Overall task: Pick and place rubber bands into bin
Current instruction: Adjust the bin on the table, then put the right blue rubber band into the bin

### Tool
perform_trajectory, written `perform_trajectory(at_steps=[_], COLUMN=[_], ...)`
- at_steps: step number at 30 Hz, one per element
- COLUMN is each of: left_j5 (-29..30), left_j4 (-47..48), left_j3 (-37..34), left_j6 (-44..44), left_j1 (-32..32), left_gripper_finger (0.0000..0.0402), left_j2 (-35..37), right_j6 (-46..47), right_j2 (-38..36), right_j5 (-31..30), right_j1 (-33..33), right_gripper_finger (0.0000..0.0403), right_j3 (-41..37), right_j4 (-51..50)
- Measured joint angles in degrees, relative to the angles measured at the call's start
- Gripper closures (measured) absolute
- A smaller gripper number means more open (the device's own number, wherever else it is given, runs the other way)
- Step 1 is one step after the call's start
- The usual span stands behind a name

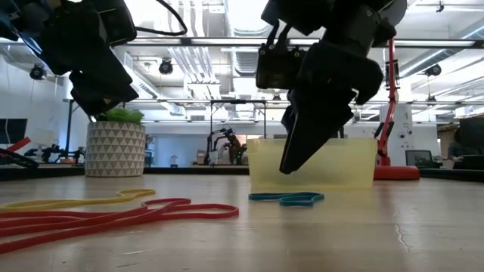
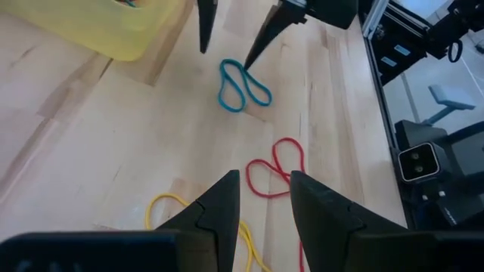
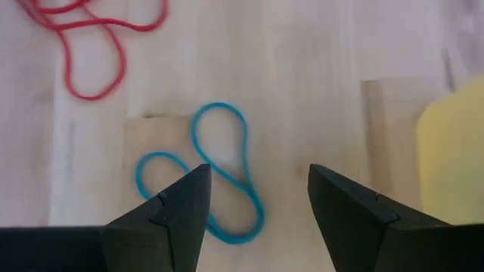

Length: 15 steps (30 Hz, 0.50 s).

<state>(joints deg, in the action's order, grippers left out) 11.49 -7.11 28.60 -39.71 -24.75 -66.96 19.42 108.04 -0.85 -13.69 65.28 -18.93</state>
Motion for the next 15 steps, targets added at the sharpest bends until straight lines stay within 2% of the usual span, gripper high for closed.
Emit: perform_trajectory(at_steps=[8,15], left_j5=[1.0,1.0], left_j4=[0.02,-0.04], left_j3=[0.0,0.0], left_j6=[0.05,0.05], left_j1=[0.02,0.02], left_gripper_finger=[0.03,0.03], left_j2=[0.0,0.0], right_j6=[1.24,20.24], right_j2=[-6.32,-8.55], right_j5=[-10.68,-14.52], right_j1=[0.77,-1.71], right_gripper_finger=[0.0195,0.0195], right_j3=[0.0,-0.41], right_j4=[-7.49,-8.22])
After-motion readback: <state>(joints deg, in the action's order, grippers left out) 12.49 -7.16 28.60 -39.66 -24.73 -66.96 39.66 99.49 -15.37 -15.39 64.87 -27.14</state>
